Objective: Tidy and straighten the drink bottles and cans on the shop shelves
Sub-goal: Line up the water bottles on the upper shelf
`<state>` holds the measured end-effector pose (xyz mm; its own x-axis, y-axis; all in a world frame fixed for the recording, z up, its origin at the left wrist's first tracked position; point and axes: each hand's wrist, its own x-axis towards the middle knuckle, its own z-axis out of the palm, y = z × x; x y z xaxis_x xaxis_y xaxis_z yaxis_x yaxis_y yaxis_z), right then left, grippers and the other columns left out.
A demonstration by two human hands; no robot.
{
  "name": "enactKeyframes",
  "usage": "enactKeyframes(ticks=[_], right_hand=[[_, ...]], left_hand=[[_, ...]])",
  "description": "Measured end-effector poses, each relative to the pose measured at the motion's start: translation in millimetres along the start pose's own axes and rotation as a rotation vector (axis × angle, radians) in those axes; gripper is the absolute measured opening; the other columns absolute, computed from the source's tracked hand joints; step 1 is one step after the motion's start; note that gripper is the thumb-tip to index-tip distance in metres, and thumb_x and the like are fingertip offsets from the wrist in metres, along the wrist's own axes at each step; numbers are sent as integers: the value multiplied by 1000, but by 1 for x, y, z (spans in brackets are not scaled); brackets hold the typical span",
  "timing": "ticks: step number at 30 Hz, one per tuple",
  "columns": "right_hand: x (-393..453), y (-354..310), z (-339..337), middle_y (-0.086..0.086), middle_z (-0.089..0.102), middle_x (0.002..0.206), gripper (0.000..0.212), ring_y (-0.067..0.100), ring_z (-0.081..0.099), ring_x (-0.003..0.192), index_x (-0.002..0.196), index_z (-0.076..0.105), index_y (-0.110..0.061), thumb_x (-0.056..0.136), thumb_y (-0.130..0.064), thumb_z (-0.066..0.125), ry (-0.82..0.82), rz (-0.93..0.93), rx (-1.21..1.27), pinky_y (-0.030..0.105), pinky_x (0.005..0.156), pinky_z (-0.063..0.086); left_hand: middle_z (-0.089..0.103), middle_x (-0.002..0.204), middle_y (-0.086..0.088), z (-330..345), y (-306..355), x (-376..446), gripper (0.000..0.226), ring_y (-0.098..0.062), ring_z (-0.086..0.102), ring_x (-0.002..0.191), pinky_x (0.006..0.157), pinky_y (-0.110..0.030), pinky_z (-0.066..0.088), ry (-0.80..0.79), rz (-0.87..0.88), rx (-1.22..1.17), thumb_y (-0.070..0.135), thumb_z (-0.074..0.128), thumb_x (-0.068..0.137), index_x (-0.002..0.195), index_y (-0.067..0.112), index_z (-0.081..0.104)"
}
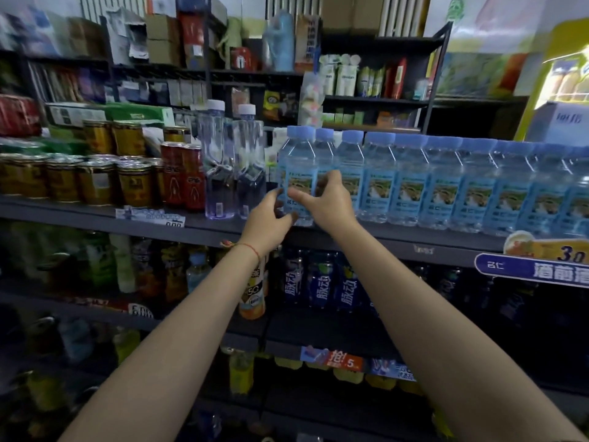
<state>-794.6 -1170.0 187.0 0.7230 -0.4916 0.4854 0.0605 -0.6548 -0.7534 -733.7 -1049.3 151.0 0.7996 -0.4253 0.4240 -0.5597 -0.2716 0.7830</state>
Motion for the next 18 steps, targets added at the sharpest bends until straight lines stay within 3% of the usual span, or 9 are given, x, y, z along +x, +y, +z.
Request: enactKeyframes(ticks=[2, 6, 11, 13, 15, 18], right_hand=[[-1, -1, 8, -4, 50, 87, 54, 10, 50, 71, 110, 40, -12, 84, -43, 76, -10, -11, -58, 26, 55, 39], [-4, -1, 20, 2, 53, 104, 53, 16, 53, 89, 119, 44, -7, 87, -36, 75, -32, -17, -102, 28, 72, 41], [-6, -5, 20, 0, 51, 108, 54, 15, 51, 94, 121, 44, -8, 87, -36, 75, -13, -4, -121, 26, 75, 40], [-12, -6, 24, 3, 49, 113, 50, 17, 49, 94, 119, 44, -8, 89, -36, 73, 23, -36, -142, 26, 76, 40], [-25, -7, 29, 4, 44, 110, 38, 18, 46, 89, 113, 45, -9, 92, -33, 67, 138, -129, -172, 28, 73, 40], [-58, -6, 39, 2, 45, 98, 16, 16, 46, 75, 100, 49, -11, 94, -21, 59, 274, -301, -100, 34, 63, 44]], left_hand=[[54, 142, -4, -2, -5, 2, 56, -22, 52, 128, 92, -28, 42, 3, 15, 12, 27, 59, 98, 149, 20, 38], [57, 138, -3, -7, -10, 5, 48, -22, 53, 125, 90, -29, 40, 38, 18, -9, 32, 55, 100, 145, 21, 43], [61, 130, -2, -10, -10, 6, 43, -14, 53, 105, 83, -25, 38, 30, 34, -13, 27, 55, 99, 141, 20, 46], [59, 133, -2, -12, -12, 1, 45, -16, 54, 114, 87, -25, 38, 44, 44, -20, 23, 57, 97, 141, 18, 47], [57, 134, -1, -17, -20, -13, 43, -15, 52, 121, 94, -24, 40, 141, 115, -55, 17, 60, 95, 137, 15, 51], [66, 107, 4, -25, -48, -48, 22, -6, 59, 98, 86, -18, 48, 369, 223, -129, 9, 58, 92, 111, 16, 66]])
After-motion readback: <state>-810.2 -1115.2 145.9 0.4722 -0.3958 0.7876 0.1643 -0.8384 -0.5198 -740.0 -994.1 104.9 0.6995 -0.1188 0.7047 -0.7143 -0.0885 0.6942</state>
